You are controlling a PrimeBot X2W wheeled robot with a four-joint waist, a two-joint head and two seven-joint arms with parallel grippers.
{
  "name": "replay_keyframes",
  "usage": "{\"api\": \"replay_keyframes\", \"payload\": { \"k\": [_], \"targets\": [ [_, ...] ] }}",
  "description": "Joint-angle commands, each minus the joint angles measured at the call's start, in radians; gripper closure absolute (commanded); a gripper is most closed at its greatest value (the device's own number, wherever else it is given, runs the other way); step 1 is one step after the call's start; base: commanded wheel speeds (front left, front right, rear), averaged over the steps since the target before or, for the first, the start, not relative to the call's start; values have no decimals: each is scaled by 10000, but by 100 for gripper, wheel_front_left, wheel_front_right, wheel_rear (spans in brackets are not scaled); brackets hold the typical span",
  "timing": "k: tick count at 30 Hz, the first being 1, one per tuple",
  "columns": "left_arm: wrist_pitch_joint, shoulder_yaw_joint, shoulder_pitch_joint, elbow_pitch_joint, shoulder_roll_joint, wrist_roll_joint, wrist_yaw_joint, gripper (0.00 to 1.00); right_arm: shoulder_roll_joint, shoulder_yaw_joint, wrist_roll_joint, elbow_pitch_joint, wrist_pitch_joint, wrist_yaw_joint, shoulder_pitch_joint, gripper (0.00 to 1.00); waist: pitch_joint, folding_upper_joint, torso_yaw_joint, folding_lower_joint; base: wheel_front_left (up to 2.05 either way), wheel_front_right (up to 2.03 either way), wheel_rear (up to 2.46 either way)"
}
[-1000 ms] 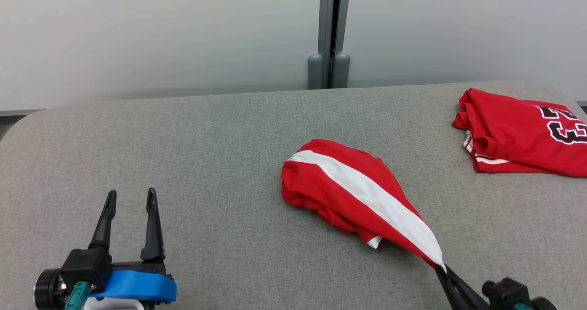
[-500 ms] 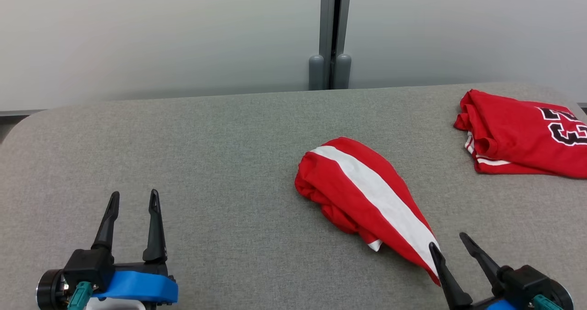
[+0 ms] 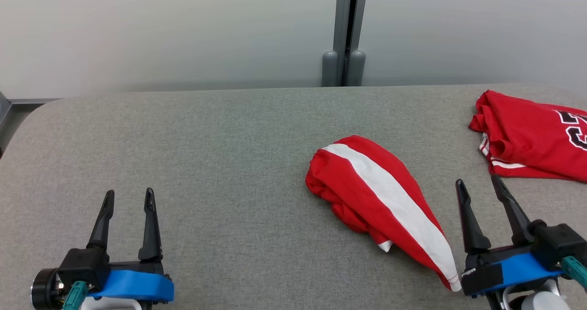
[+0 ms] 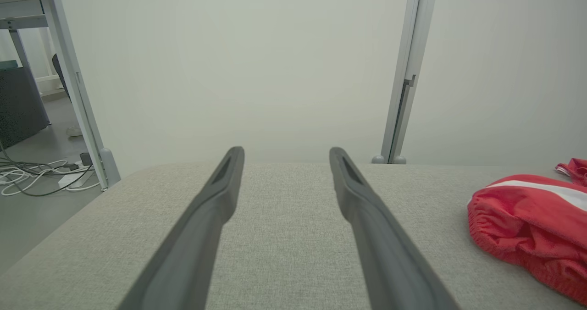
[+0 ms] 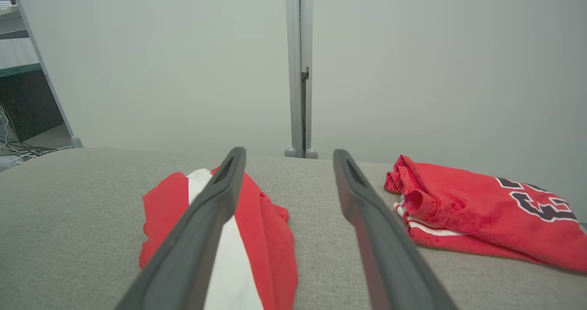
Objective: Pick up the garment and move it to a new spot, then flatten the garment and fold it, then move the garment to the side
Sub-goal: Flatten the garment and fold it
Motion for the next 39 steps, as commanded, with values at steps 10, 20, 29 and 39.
{"api": "replay_keyframes", "payload": {
  "k": [10,20,29,39],
  "targets": [
    [-48,85,-294,-54,88,31,-48,0,597,-558,-388,1183,-102,1,-724,0,232,0,135,0,0,0,0],
    [-47,-1332,-1650,332,741,-727,-46,0,565,-540,-425,1331,-153,1,-1220,0,683,0,-223,0,0,0,0],
    [654,-4015,-4536,1314,2142,-2295,-47,0,623,-551,-404,1301,-162,1,-1628,0,1369,0,-1007,0,0,0,0],
    [2300,-6515,-7261,2452,2476,-4665,-47,0,612,-752,-365,1146,-173,1,-1789,0,2103,0,-1593,0,0,0,0]
  ]
}}
